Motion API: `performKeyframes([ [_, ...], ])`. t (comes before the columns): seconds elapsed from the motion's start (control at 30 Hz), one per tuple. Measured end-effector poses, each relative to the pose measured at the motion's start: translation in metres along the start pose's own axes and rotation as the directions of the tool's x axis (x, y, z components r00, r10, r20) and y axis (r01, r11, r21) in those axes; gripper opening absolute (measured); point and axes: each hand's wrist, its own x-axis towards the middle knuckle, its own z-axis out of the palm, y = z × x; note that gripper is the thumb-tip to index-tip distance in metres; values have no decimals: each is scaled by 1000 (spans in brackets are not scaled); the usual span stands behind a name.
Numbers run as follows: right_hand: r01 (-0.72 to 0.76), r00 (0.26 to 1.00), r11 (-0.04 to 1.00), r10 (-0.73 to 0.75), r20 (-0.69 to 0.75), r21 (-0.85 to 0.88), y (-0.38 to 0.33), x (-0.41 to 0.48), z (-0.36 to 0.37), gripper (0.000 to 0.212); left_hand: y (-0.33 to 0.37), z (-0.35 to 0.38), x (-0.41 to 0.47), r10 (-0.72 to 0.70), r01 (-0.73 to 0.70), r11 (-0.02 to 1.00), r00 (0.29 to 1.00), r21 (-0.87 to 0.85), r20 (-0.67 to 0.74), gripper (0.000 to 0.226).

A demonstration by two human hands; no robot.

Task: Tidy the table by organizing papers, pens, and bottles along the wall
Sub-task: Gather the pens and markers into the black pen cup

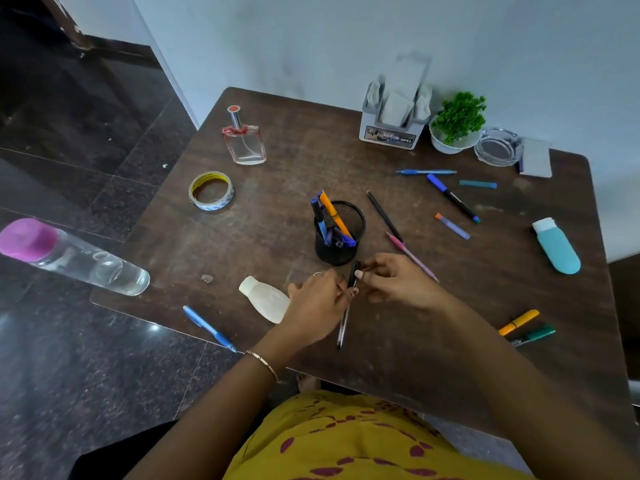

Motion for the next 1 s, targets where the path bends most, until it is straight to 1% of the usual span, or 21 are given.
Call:
performKeyframes([
  [0.07,49,999,999,-49,22,23,-9,-4,-12,24,8,-6,1,7,-9,997,1000,-73,-21,18],
  [0.13,86,996,996,-87,16,26,-18,-7,-23,24,13,-11,1,17,-22,982,999,-190,-29,15],
  [0.2,130,992,991,-130,-12,42,-27,-9,-31,19,18,-18,0,45,-56,944,998,-324,-39,12],
  [0.27,162,987,983,-161,-14,85,-37,-9,-36,16,23,-27,-2,71,-92,906,995,-413,-67,11],
  [0.33,192,981,977,-193,7,97,-44,-8,-38,14,28,-33,-2,75,-126,892,988,-434,-133,8],
  [0.43,242,970,962,-244,1,124,-50,-6,-36,14,32,-36,0,17,-114,881,978,-460,-209,6],
  [0.5,264,964,953,-267,0,152,-52,-7,-36,24,36,-36,1,-1,-113,881,970,-460,-242,7],
  [0.57,314,949,944,-315,-9,100,-54,-7,-39,33,42,-39,2,19,-148,882,960,-447,-281,11],
  [0.6,346,938,936,-345,-28,59,-56,-7,-41,32,45,-42,2,26,-161,880,956,-447,-294,11],
  [0.67,402,912,915,-397,-104,34,-63,-5,-45,24,49,-51,7,21,-180,866,945,-466,-326,9],
  [0.73,458,871,887,-438,-221,48,-72,-1,-51,20,49,-62,14,-26,-186,835,927,-519,-373,6],
  [0.8,529,801,849,-495,-336,9,-82,5,-56,14,42,-75,20,-98,-179,802,901,-570,-422,5],
  [0.87,575,728,815,-548,-413,-69,-89,12,-57,10,30,-85,23,-169,-154,785,878,-601,-447,8],
  [0.93,587,684,796,-587,-434,-152,-92,20,-54,10,16,-91,23,-239,-129,754,859,-644,-452,6],
  [1.0,592,662,771,-631,-405,-235,-91,27,-47,12,3,-93,21,-295,-111,721,844,-684,-448,3],
])
